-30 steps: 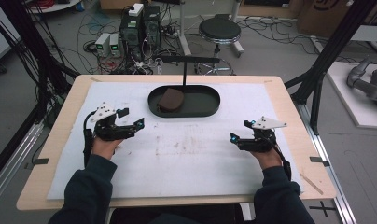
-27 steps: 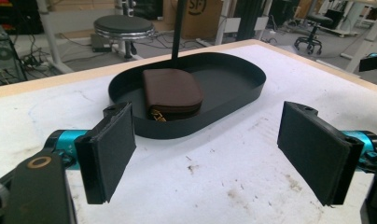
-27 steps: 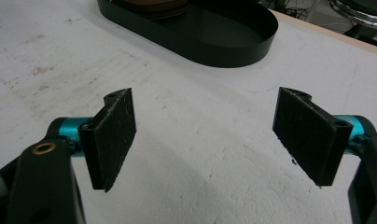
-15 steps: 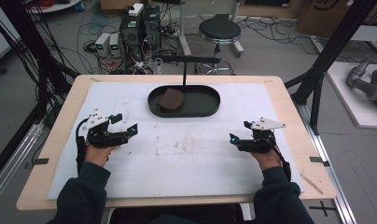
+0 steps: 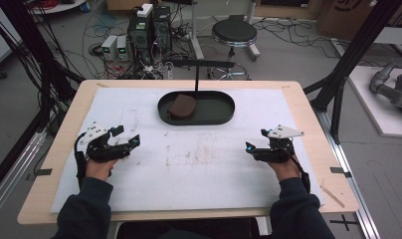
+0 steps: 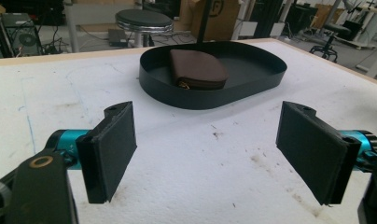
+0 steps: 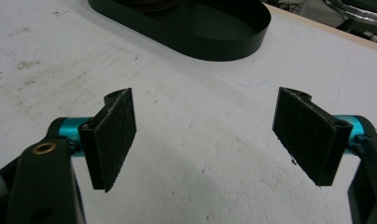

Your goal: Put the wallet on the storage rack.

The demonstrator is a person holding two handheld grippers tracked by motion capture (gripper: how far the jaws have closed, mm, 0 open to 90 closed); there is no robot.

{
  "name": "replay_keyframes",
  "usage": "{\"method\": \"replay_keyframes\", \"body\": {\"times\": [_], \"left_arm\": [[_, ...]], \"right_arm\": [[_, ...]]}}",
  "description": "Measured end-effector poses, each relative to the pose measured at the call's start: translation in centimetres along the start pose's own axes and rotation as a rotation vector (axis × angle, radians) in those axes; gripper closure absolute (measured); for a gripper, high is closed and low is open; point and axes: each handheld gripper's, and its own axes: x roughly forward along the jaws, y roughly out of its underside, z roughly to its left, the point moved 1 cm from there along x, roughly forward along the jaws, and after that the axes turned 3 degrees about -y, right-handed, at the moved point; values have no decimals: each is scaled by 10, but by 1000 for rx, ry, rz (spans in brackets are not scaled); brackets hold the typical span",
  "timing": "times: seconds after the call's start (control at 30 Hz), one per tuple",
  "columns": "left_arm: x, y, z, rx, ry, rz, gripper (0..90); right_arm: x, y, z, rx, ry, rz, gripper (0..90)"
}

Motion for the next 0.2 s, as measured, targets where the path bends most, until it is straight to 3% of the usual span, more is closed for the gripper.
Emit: {"method": "replay_keyframes", "body": {"times": [0.2], "left_arm": [[2, 1, 0, 14, -12, -7, 199]], "right_arm": [[0, 1, -1, 3, 2, 3, 218]]}}
